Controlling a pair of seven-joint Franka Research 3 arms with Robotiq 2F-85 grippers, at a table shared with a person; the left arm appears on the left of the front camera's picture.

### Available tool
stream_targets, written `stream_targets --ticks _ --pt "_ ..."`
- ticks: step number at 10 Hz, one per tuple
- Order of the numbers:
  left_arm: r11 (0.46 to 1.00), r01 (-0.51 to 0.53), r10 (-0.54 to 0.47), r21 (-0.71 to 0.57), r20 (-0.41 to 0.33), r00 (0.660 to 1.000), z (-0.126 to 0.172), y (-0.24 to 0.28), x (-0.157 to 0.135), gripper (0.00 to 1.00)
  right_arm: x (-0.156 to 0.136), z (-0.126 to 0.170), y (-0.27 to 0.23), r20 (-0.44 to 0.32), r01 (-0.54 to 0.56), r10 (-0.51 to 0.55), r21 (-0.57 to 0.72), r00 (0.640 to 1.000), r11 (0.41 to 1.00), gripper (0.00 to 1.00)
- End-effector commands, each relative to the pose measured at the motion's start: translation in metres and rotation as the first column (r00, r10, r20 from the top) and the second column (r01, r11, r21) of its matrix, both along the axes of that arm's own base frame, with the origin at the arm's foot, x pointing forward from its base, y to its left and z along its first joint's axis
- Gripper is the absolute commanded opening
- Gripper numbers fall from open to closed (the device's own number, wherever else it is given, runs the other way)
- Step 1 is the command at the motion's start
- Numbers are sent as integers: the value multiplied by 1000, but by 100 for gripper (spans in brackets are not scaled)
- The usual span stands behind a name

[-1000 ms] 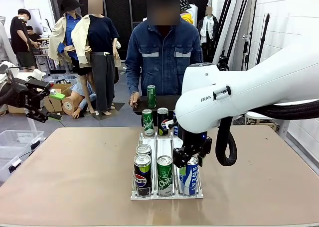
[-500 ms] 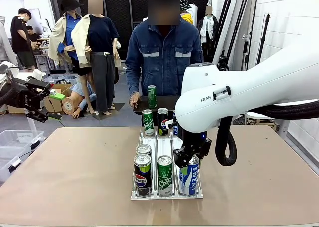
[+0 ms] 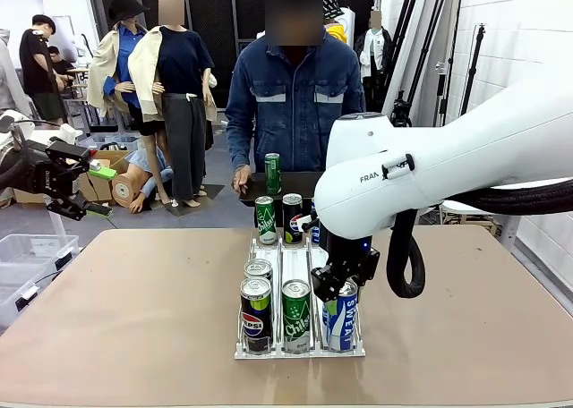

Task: Retrieve and hand over the desired beverage to the person.
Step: Pick up another can of the same type that the person held from the Automatic Can Dispenser.

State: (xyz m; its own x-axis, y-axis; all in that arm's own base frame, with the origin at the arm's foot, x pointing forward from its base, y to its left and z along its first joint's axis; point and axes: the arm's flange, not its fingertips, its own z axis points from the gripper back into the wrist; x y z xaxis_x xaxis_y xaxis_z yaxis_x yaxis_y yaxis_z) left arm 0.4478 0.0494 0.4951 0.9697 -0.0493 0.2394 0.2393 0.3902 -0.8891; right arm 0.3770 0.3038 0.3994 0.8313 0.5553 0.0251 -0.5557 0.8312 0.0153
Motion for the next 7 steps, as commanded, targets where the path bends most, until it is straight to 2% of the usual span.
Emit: stream_targets --ticks 1,3,7 --pt "1000 -4 4 -3 5 1000 2 0 0 100 0 0 0 1 1 -1 1 1000 1000 0" --pt "1000 -4 4 -3 5 1000 2 0 0 100 0 0 0 0 0 0 0 1000 1000 0" --pt "1000 -4 4 -3 5 1000 2 0 0 100 4 64 13 32 5 -3 -60 999 998 0"
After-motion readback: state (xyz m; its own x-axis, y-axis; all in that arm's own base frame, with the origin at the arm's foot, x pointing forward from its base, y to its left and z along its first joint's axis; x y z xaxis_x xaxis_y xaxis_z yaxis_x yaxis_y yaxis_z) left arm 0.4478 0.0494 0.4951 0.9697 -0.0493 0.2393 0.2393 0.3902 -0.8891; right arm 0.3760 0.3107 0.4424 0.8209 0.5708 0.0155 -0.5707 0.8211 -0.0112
